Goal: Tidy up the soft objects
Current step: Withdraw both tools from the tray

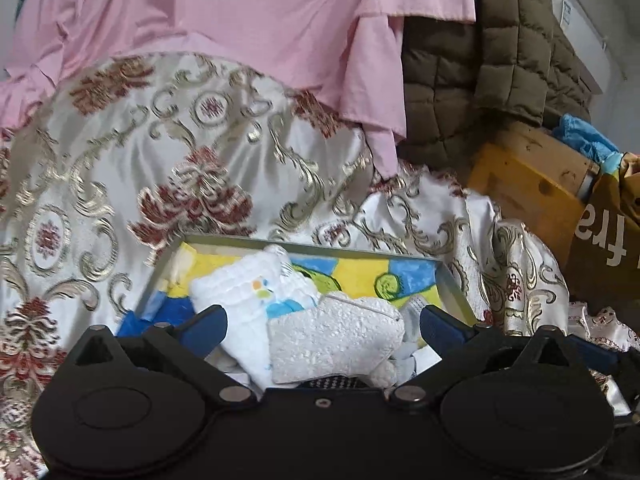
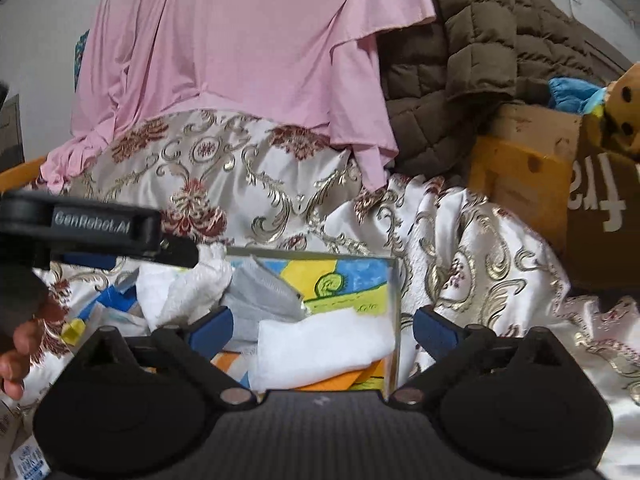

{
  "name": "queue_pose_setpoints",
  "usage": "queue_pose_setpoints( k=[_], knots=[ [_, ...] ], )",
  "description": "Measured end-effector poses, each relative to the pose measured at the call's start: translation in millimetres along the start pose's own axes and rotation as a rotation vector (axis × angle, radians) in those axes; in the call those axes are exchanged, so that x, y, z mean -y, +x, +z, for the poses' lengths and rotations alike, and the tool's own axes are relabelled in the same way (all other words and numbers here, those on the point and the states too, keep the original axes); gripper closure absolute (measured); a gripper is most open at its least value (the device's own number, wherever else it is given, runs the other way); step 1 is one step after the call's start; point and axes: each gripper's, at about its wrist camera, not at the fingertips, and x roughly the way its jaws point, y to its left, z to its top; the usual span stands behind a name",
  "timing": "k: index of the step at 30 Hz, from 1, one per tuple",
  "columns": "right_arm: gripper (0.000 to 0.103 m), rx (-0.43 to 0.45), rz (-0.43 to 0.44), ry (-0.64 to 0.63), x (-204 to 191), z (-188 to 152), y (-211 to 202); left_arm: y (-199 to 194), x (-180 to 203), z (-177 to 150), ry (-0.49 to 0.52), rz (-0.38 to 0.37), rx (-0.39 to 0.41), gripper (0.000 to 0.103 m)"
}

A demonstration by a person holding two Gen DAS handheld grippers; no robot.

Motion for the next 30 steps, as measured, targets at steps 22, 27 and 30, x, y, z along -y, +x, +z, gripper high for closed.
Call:
queue_pose_setpoints(
  k=[22,27,30],
  knots=[
    [0.000,0.136,0.003,0.077,-3,15,-92,-119,-14,-48,-0.007,0.142,0.167,0.001],
    [0.000,0.157,0.002,0.093,-10,8,-116,-154,-15,-71,0.004,0.155,0.212,0.001],
    [0.000,0.162,0.001,0.102,-15,2,-129,-171,-18,-83,0.002,0.158,0.219,0.001]
  ],
)
